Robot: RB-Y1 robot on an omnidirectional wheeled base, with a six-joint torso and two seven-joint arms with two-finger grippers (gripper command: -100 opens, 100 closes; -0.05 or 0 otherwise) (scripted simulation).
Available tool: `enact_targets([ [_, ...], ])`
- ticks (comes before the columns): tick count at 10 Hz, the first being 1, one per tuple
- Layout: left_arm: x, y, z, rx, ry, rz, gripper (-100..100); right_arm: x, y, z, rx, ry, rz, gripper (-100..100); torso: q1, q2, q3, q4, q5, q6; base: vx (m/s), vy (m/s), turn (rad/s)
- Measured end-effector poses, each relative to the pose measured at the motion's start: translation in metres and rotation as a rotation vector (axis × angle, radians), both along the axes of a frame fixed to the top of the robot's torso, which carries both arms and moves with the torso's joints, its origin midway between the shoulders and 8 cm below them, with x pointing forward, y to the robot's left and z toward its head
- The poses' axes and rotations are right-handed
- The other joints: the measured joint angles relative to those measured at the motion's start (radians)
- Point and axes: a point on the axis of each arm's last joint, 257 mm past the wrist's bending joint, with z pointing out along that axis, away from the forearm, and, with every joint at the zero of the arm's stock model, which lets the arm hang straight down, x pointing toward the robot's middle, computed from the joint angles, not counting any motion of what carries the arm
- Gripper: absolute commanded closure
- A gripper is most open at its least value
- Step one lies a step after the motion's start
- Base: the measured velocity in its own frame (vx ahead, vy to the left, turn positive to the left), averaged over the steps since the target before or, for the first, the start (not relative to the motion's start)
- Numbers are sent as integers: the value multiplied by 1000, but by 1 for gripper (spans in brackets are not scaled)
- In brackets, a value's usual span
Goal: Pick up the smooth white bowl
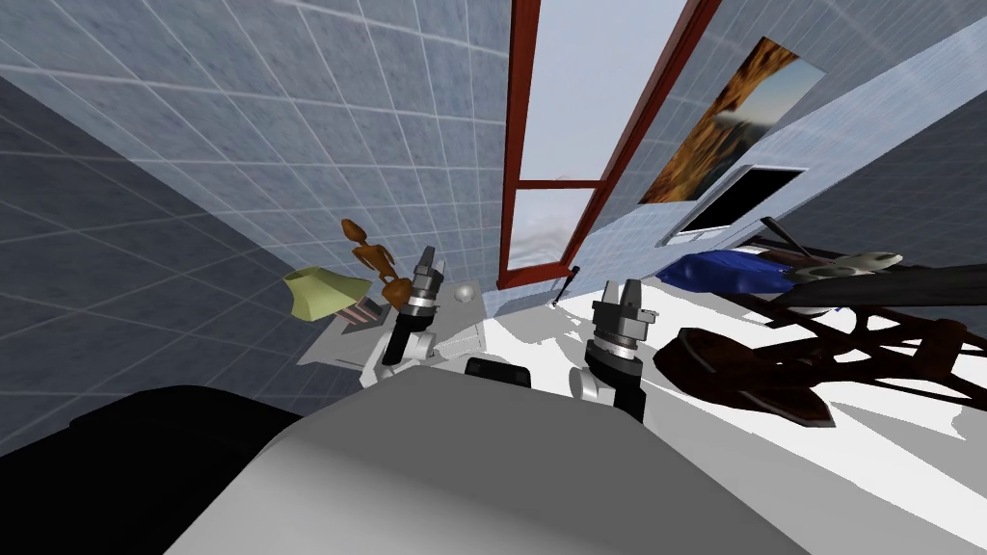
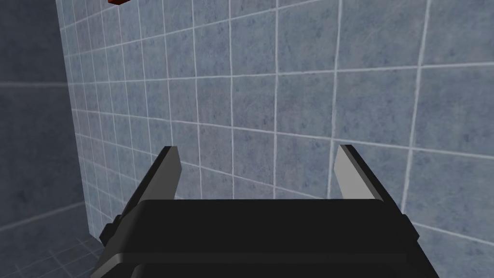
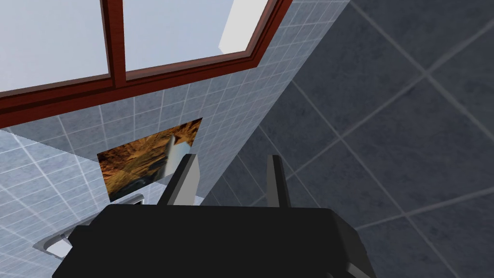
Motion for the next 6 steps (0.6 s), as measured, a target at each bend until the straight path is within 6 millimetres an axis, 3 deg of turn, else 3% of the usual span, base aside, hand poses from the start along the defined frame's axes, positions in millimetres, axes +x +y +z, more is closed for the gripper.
enact_targets([
  [6,30,12,-34,8,138,24,-100,0,0,0,0,0,0,0,2,0,0,0,0,0,-26,-28,-64],
])
